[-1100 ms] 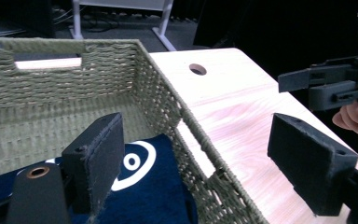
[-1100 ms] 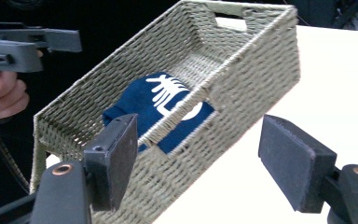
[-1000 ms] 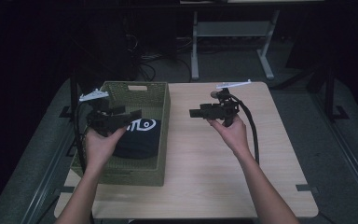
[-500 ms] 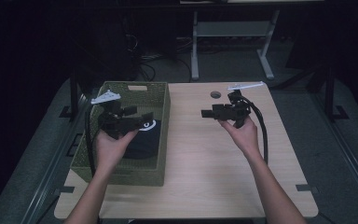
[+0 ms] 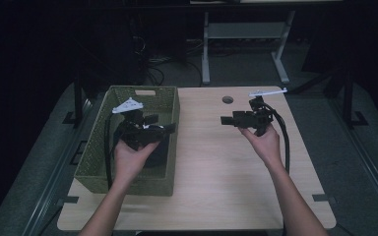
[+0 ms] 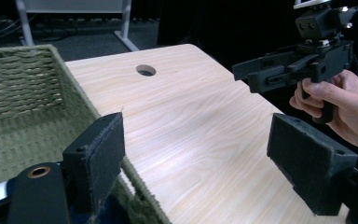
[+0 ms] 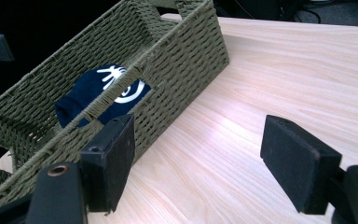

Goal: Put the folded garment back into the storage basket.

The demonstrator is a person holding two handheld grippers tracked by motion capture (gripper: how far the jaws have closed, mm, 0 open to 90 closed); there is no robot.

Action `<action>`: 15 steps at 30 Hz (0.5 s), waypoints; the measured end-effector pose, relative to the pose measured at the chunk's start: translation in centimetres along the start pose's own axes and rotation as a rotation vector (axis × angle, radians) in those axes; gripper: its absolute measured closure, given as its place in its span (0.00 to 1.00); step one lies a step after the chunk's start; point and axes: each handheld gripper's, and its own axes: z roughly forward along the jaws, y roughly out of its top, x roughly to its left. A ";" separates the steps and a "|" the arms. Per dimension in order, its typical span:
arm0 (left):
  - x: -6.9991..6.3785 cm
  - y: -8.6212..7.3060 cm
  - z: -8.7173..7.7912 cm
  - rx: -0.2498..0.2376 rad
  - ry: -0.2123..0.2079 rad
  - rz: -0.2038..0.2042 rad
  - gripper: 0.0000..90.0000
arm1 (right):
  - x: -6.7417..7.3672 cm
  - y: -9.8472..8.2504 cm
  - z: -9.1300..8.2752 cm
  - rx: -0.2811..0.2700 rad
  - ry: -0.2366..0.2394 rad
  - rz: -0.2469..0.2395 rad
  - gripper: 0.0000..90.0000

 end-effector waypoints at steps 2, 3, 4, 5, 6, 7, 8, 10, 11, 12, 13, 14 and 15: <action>-0.2 0.0 0.3 0.000 -0.011 -0.002 0.20 | -0.2 -0.1 -0.2 0.002 -0.006 0.002 0.29; -0.4 0.0 0.4 -0.001 -0.012 -0.004 0.20 | -0.3 -0.2 -0.3 0.002 -0.006 0.003 0.29; -0.5 0.0 0.5 0.000 -0.014 -0.001 0.20 | -0.5 -0.3 -0.4 0.002 -0.012 0.002 0.29; -0.6 0.0 0.6 0.004 -0.015 0.003 0.20 | -0.6 -0.4 -0.5 0.003 -0.017 0.004 0.29; -0.8 0.0 0.8 0.005 -0.012 0.013 0.20 | -0.7 -0.5 -0.7 0.001 -0.018 0.010 0.29; -1.0 0.0 0.9 0.004 -0.008 0.021 0.20 | -0.8 -0.5 -0.8 -0.002 -0.024 0.006 0.29; -1.2 0.0 1.1 0.004 -0.011 0.024 0.20 | -1.0 -0.6 -1.0 -0.005 -0.032 0.007 0.29; -1.4 0.0 1.4 0.005 -0.019 0.026 0.20 | -1.3 -0.8 -1.3 -0.011 -0.038 0.016 0.28; -1.4 0.0 1.4 0.005 -0.019 0.026 0.20 | -1.4 -0.9 -1.4 -0.008 -0.037 0.023 0.28; -1.7 0.0 1.6 0.003 -0.029 0.026 0.20 | -1.6 -1.0 -1.5 -0.006 -0.039 0.023 0.28; -1.9 0.0 1.8 0.004 -0.034 0.028 0.20 | -1.8 -1.2 -1.7 -0.007 -0.042 0.025 0.28; -2.1 0.0 1.9 0.002 -0.037 0.025 0.20 | -2.0 -1.3 -1.8 -0.008 -0.045 0.025 0.28; -2.2 0.0 2.1 0.004 -0.043 0.027 0.20 | -2.2 -1.5 -1.9 -0.007 -0.048 0.030 0.28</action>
